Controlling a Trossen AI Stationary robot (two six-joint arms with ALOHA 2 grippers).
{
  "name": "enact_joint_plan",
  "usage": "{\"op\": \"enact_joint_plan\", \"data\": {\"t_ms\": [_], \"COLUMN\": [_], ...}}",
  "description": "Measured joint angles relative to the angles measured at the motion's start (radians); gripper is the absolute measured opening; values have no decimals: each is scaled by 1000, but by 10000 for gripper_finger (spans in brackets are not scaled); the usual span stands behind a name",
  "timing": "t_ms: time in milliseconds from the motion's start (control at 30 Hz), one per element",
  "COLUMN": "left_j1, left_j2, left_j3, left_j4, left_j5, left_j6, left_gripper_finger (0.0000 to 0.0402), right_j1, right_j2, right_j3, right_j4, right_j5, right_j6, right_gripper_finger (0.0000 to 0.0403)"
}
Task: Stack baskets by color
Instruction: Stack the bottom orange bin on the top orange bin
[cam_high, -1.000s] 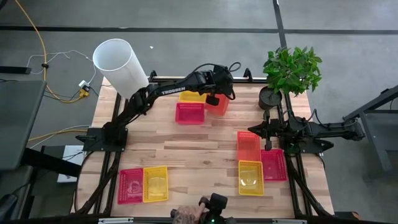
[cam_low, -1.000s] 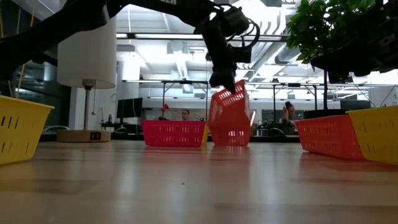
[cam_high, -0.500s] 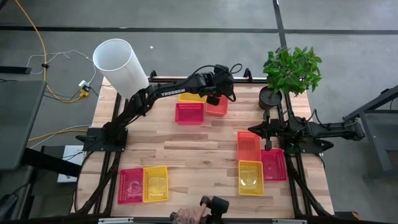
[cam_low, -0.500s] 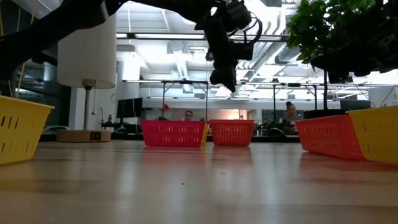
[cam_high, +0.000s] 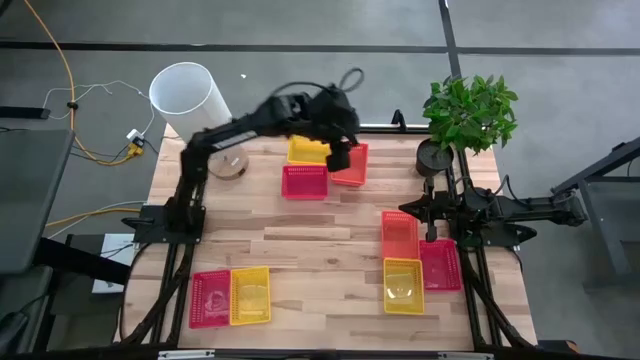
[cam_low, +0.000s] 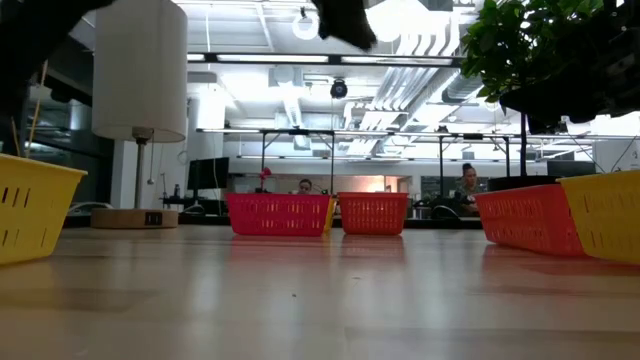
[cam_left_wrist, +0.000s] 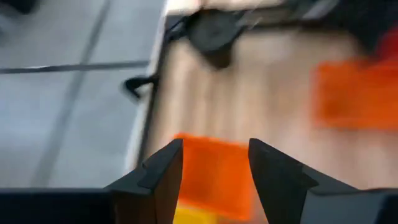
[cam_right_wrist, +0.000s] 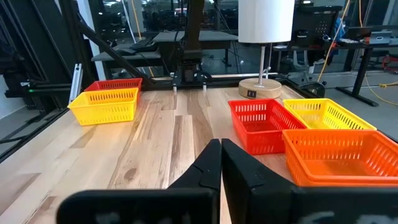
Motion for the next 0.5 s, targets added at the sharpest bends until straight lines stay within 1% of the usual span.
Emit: {"op": "enact_joint_plan", "data": {"t_ms": [33, 100, 167, 233, 333, 433, 500], "left_j1": [1, -3, -18, -35, -58, -71, -75], "left_j2": [-26, -84, -155, -239, -405, -600, -738], "left_j3": [-10, -56, -145, -277, -565, -914, -1148], "left_j4": [-17, -9, 26, 96, 269, 498, 682], "left_j5": [51, 119, 145, 151, 149, 141, 140], "left_j6": [-21, -50, -61, -69, -85, -132, -170], "left_gripper_finger": [161, 153, 145, 137, 126, 116, 112], "right_j1": [0, 0, 0, 0, 0, 0, 0], "right_j2": [0, 0, 0, 0, 0, 0, 0], "right_j3": [0, 0, 0, 0, 0, 0, 0], "right_j4": [0, 0, 0, 0, 0, 0, 0], "right_j5": [0, 0, 0, 0, 0, 0, 0], "right_j6": [0, 0, 0, 0, 0, 0, 0], "right_gripper_finger": [0, 0, 0, 0, 0, 0, 0]}}
